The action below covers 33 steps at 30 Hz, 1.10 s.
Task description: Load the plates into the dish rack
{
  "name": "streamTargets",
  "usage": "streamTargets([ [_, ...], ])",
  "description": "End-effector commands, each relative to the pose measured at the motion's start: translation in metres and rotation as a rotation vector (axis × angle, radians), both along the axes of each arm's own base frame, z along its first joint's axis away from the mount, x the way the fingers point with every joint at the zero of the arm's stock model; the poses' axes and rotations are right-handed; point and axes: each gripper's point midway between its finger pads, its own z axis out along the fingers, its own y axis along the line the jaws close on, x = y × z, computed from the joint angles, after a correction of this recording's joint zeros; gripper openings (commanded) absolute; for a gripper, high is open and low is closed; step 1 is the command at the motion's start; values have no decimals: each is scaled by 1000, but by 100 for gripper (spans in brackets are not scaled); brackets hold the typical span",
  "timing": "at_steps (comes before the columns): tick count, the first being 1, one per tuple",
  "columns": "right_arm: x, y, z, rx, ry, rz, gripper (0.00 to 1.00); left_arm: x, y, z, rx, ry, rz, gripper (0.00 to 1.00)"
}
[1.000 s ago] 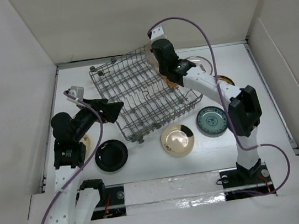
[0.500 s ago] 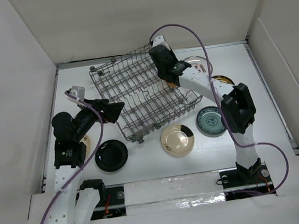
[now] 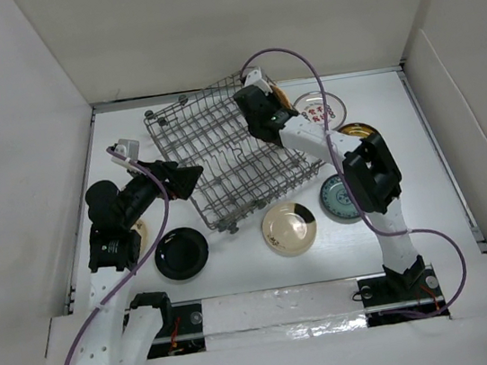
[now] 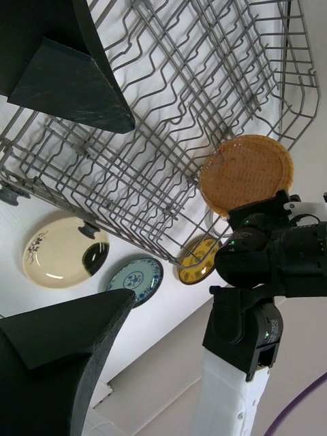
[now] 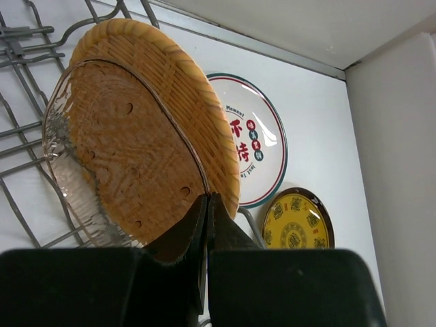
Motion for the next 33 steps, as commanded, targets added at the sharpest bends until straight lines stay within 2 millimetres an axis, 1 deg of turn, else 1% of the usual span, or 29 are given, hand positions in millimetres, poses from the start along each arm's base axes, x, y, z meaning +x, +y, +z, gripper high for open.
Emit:
streamTargets([
  [1,2,17,5,51,-66,-16,0,-2,-2,31,-8,-96,-13,99],
  [2,2,17,5,59,-75,-18,1,-1,-2,29,-6,-88,-12,99],
  [3,1,16,9,70,-86,-17,3,0,-2,28,-6,-83,-9,99],
  [5,-5,24,6,84,-97,-8,5,-1,-2,28,-8,-82,-15,99],
  [6,-7,21,12,91,-110,-15,5,-2,-3,29,-10,-87,-20,99],
  [7,-12,25,10,97,-116,-10,6,-2,-3,29,-11,-87,-20,99],
  [8,-15,33,17,116,-134,6,6,-1,-3,28,-10,-84,-17,99],
  [9,-18,31,12,113,-126,6,11,0,-2,27,-8,-81,-15,99],
  [10,-22,36,14,131,-134,17,14,0,-3,27,-8,-78,-15,99],
  [11,-22,37,15,141,-142,17,14,-1,-3,26,-9,-78,-18,99],
  [13,-29,46,10,142,-146,29,15,-3,-3,30,-11,-91,-23,99],
  [15,-30,45,8,153,-154,19,16,-1,-2,29,-8,-88,-15,99],
  [18,-31,44,6,163,-160,17,32,-2,-3,27,-11,-83,-17,99],
  [19,-31,44,6,175,-165,13,36,-3,-3,30,-13,-93,-24,99],
  [21,-33,44,15,209,-184,13,43,-3,-3,30,-12,-93,-21,99],
  [23,-34,49,25,247,-189,49,44,-2,-3,28,-11,-87,-21,99],
  [24,-36,50,39,278,-207,63,47,-3,-3,28,-12,-87,-23,99],
  [26,-34,48,50,332,-212,93,52,-4,-4,31,-14,-98,-26,99],
  [27,-38,49,67,370,-230,119,57,-4,-3,31,-13,-96,-24,99],
  [28,-37,47,73,410,-234,133,60,-3,-3,29,-12,-91,-18,99],
  [29,-37,54,77,453,-212,193,61,-2,-3,28,-10,-88,-17,99],
  [30,-36,48,88,490,-225,199,63,-3,-3,29,-11,-91,-20,99],
  [31,-39,50,92,503,-221,222,64,-4,-3,30,-12,-96,-21,99],
  [33,-40,46,102,528,-242,233,64,-4,-3,31,-11,-100,-20,99],
])
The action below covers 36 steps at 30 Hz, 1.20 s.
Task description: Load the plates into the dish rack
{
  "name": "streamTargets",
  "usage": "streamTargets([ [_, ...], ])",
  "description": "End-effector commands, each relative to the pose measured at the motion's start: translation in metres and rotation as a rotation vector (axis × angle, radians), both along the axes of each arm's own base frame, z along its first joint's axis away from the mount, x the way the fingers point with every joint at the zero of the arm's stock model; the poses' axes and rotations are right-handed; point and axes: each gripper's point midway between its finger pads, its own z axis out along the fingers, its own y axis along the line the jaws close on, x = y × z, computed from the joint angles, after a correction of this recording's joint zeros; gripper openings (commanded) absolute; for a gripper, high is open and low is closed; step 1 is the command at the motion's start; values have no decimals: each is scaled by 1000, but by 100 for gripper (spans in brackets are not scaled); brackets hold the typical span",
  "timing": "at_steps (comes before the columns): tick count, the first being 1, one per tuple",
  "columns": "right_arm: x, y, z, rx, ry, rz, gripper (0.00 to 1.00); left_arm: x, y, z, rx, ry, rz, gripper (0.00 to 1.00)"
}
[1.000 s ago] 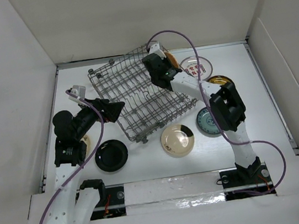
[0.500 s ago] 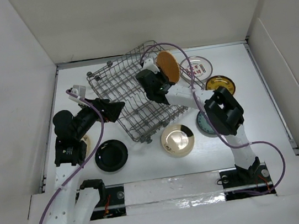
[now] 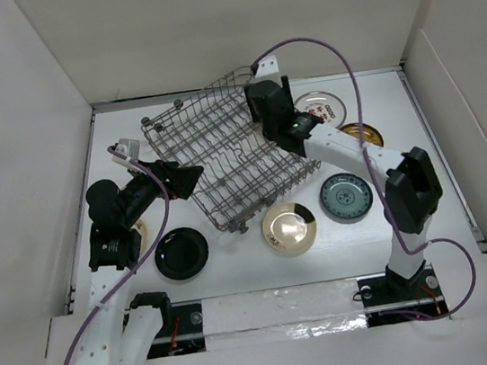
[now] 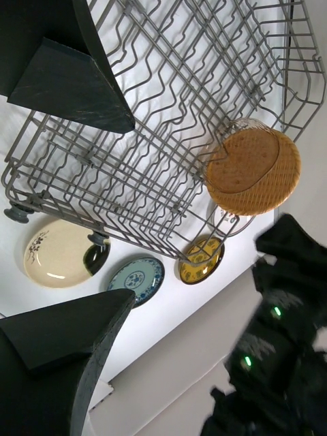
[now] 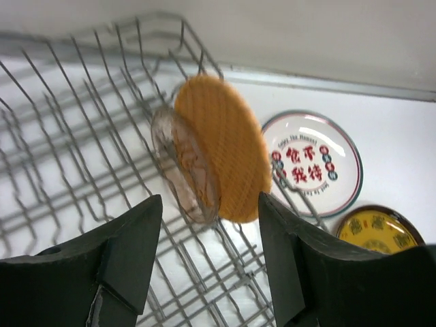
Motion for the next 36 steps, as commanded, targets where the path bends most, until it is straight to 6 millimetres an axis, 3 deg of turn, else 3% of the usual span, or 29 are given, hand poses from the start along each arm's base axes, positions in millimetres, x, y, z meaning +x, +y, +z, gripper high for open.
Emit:
streamTargets([
  [1,-6,0,38,142,-82,62,64,-3,-2,31,-11,-98,-10,99],
  [3,-10,9,46,177,-101,127,60,-2,-1,29,-10,-90,-6,99],
  [4,-19,23,41,175,-86,185,54,-1,0,30,-12,-92,4,99],
  [5,-26,38,53,212,-108,258,45,-1,1,30,-12,-92,13,99],
  [6,-32,47,52,222,-104,298,21,0,3,32,-10,-93,25,99],
  [8,-52,82,47,252,-77,428,0,8,11,27,-1,-68,88,99],
  [10,-68,106,45,290,-57,525,0,13,19,26,3,-57,146,99],
  [11,-86,129,41,312,-39,626,0,12,23,30,-2,-72,168,99],
  [14,-112,154,35,387,2,718,0,16,42,32,-6,-84,291,99],
  [15,-130,170,29,417,32,806,0,17,45,31,-5,-82,312,99],
  [17,-149,184,23,476,66,868,0,17,47,33,-7,-90,322,99],
  [21,-165,198,1,480,121,897,0,19,53,31,6,-95,359,99],
  [24,-190,210,-3,495,180,1011,0,19,51,27,4,-90,345,80],
  [28,-231,226,-14,487,229,1074,0,22,51,27,-11,-91,332,7],
  [29,-251,236,-20,479,254,1110,0,22,52,27,-16,-93,326,0],
  [31,-266,245,-39,442,295,1113,0,21,51,30,-32,-105,316,0],
  [32,-283,254,-43,427,309,1131,0,21,51,32,-32,-112,314,0],
  [36,-302,257,-81,344,370,1084,0,19,51,35,-24,-125,310,0],
])
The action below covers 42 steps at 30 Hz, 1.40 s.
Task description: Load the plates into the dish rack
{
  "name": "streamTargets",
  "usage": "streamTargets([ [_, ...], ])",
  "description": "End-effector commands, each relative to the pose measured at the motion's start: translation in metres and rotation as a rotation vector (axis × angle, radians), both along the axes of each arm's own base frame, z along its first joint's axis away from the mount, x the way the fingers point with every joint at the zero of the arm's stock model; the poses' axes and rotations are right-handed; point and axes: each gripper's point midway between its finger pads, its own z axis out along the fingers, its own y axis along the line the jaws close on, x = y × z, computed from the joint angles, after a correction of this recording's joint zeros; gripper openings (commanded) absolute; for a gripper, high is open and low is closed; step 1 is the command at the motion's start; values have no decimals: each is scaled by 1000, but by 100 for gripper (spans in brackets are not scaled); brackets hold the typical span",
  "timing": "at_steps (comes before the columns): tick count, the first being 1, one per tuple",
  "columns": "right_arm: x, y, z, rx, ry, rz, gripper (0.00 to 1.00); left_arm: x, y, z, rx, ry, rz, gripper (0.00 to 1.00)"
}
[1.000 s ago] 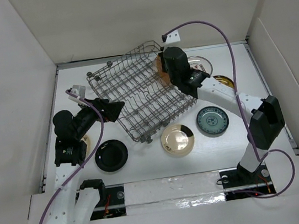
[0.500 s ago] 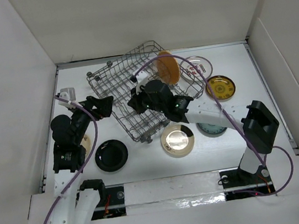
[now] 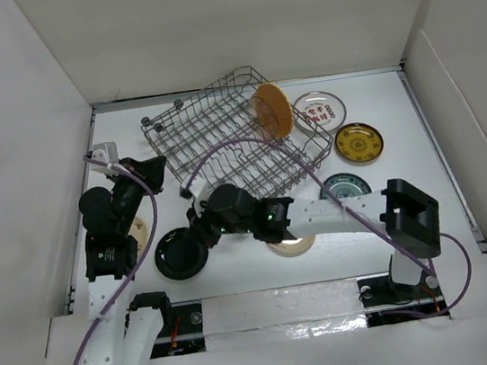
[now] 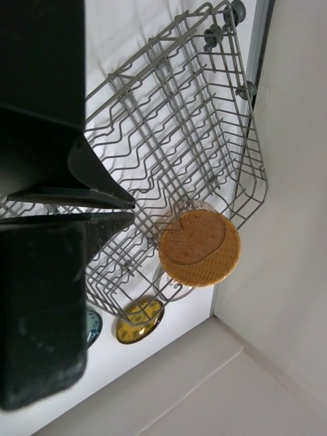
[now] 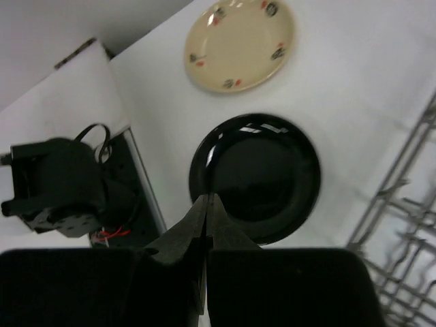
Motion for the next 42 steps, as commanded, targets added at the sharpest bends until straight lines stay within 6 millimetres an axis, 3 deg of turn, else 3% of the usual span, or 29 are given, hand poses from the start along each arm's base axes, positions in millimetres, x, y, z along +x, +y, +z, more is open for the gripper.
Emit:
streamTargets([
  [1,-4,-1,-31,-77,14,-56,0,-5,-3,22,-3,-89,-22,5],
  [4,-6,-9,-52,-96,69,-91,0,-8,-4,29,-3,-108,-34,26],
  [6,-5,-12,-61,-94,107,-158,2,-11,-8,31,0,-116,-57,32],
  [8,-2,-16,-77,-116,152,-216,13,-16,-12,37,-4,-144,-85,38],
  [10,-7,-18,-86,-134,161,-258,32,-19,-14,38,-7,-145,-94,40],
  [12,-7,-21,-93,-141,160,-302,41,-24,-15,43,-9,-162,-104,41],
  [13,-5,-23,-97,-152,155,-313,41,-29,-19,47,-9,-178,-122,42],
  [17,-34,-7,-106,-217,15,-173,40,-38,-22,54,5,-203,-126,44],
  [18,-53,2,-108,-223,-24,-105,40,-40,-22,55,3,-208,-127,44],
  [21,-81,11,-114,-246,-190,52,41,-47,-27,61,4,-235,-148,45],
  [23,-85,11,-124,-270,-221,111,42,-49,-28,62,8,-237,-147,45],
  [31,-78,14,-116,-285,-274,106,47,-54,-30,64,10,-250,-158,45],
  [32,-78,20,-112,-276,-236,78,47,-56,-30,65,10,-258,-160,45],
  [34,-75,10,-121,-335,-174,9,46,-55,-29,65,9,-255,-158,45],
  [38,-84,6,-123,-278,48,-152,47,-58,-32,69,-1,-266,-177,45],
  [40,-70,-9,-127,-356,21,-282,48,-64,-38,73,-7,-280,-204,45],
  [42,-69,-3,-119,-330,51,-315,48,-66,-40,73,-7,-281,-212,45],
])
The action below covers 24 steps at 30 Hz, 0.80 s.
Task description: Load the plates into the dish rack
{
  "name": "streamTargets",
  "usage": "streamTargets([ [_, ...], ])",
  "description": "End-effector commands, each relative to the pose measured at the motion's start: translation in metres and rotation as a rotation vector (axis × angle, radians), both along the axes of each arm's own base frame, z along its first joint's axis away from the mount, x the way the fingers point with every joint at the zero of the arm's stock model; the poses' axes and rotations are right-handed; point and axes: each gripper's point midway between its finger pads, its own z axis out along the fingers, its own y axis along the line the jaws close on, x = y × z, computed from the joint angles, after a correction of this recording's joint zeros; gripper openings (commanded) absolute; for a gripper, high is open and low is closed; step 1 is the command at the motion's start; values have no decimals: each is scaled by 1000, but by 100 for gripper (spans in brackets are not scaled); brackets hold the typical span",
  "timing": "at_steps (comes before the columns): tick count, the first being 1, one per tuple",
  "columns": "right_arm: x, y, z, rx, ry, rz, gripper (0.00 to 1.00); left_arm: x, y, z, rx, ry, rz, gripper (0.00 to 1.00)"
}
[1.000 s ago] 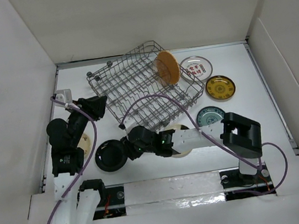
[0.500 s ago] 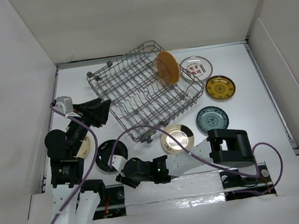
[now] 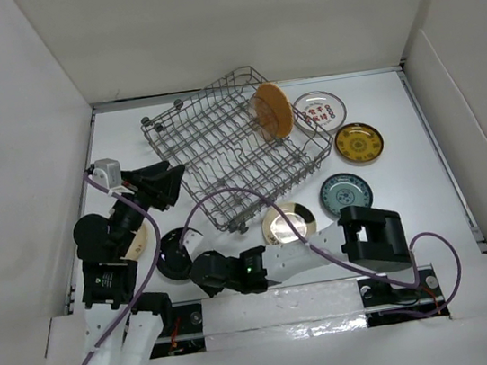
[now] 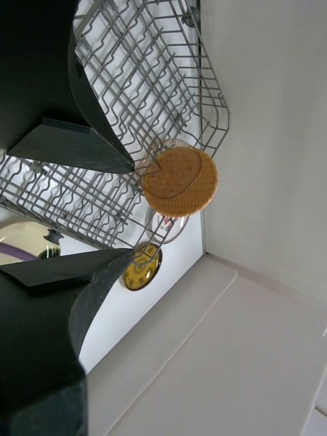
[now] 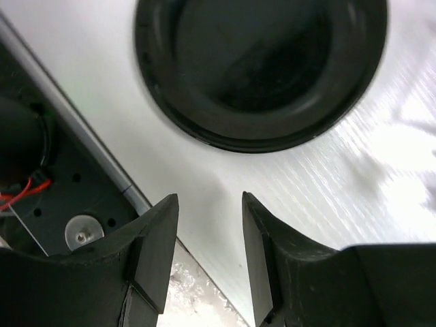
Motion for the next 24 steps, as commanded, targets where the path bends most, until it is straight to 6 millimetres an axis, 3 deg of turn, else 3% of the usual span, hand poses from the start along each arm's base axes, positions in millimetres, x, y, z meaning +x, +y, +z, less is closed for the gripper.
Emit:
streamTargets([
  [1,10,4,13,32,24,-184,49,-14,-6,28,-13,-92,-36,45],
  [5,26,4,23,129,148,-305,50,-16,-10,26,-19,-87,-63,45],
  [9,28,1,28,278,270,-409,50,-20,-12,27,-33,-97,-81,45],
  [17,35,-5,10,372,378,-677,49,-23,-10,30,-39,-114,-74,45],
  [21,42,0,16,456,387,-721,49,-31,-10,35,-42,-141,-83,45],
  [24,43,-2,7,484,431,-749,48,-33,-10,34,-46,-141,-85,45],
])
